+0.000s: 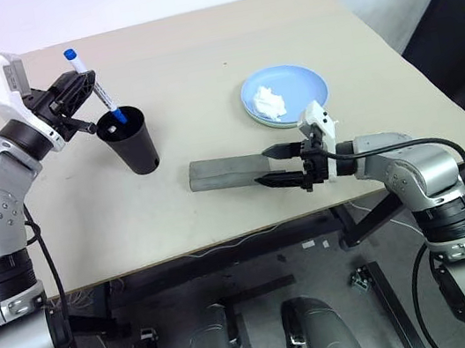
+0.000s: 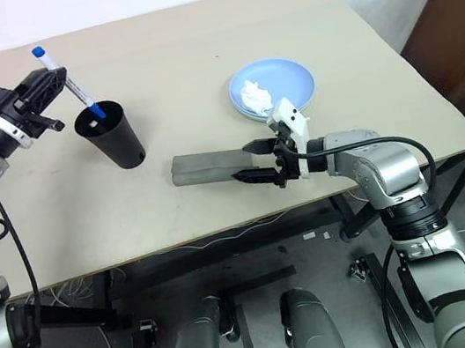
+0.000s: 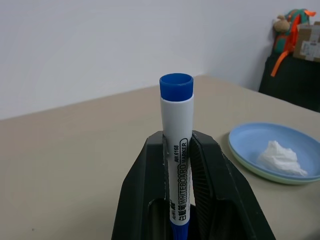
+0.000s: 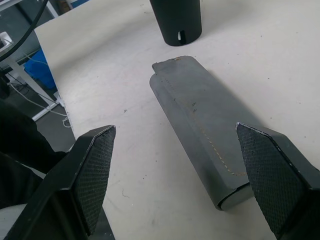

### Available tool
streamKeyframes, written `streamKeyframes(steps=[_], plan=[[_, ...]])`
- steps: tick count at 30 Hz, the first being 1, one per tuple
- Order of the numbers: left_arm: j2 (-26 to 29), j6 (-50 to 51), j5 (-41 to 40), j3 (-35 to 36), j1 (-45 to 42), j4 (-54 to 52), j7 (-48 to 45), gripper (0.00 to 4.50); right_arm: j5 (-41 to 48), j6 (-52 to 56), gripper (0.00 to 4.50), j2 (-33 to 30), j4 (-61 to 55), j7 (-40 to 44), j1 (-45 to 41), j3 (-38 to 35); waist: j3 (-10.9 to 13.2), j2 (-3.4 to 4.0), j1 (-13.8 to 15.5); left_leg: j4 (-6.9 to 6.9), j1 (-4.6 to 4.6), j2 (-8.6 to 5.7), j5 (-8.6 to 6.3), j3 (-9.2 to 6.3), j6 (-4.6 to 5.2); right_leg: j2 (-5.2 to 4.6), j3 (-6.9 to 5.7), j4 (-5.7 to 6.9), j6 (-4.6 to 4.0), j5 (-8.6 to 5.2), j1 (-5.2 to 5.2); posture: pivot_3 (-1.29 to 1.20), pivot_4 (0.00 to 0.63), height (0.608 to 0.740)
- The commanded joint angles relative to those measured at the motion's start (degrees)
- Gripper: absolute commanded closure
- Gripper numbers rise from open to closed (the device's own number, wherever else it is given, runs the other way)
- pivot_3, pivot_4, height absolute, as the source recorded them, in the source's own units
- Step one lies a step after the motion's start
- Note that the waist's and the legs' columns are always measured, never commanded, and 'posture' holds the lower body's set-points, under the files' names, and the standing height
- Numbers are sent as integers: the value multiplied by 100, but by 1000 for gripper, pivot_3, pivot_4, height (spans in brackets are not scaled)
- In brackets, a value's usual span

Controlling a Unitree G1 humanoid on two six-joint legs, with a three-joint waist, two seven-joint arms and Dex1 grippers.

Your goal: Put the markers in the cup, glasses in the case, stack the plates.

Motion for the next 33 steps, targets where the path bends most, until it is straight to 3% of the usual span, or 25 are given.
streamKeyframes(steps=[1, 14, 26, 33], plan=[[52, -45, 63, 99, 20, -197, -70, 4199, -27, -133, 442, -6, -211, -5, -24, -36, 0, 0, -1, 0, 0, 0, 0, 0, 1, 0, 0, 0, 0, 0, 0, 0, 150, 727], [-51, -82, 131, 105, 158, -235, -215, 4199, -191, -298, 442, 36, -127, 35, -61, 43, 0, 0, -4, 10, 3, 0, 0, 0, 0, 0, 0, 12, 1, 0, 3, 0, 150, 727], [-117, -318, 319, 66, 73, -143, -214, 85, -222, -404, 442, 45, -138, 11, -21, 29, -1, -1, -3, 15, 4, 0, 1, 0, 2, 0, 0, 16, 1, 1, 5, 0, 150, 727], [40, -163, 161, 390, 298, -331, -266, 35, -142, -431, 442, 64, -162, 35, 13, -47, -1, -1, -5, 21, 4, 1, 1, 0, 3, 0, 0, 21, 2, 1, 5, 0, 150, 727]])
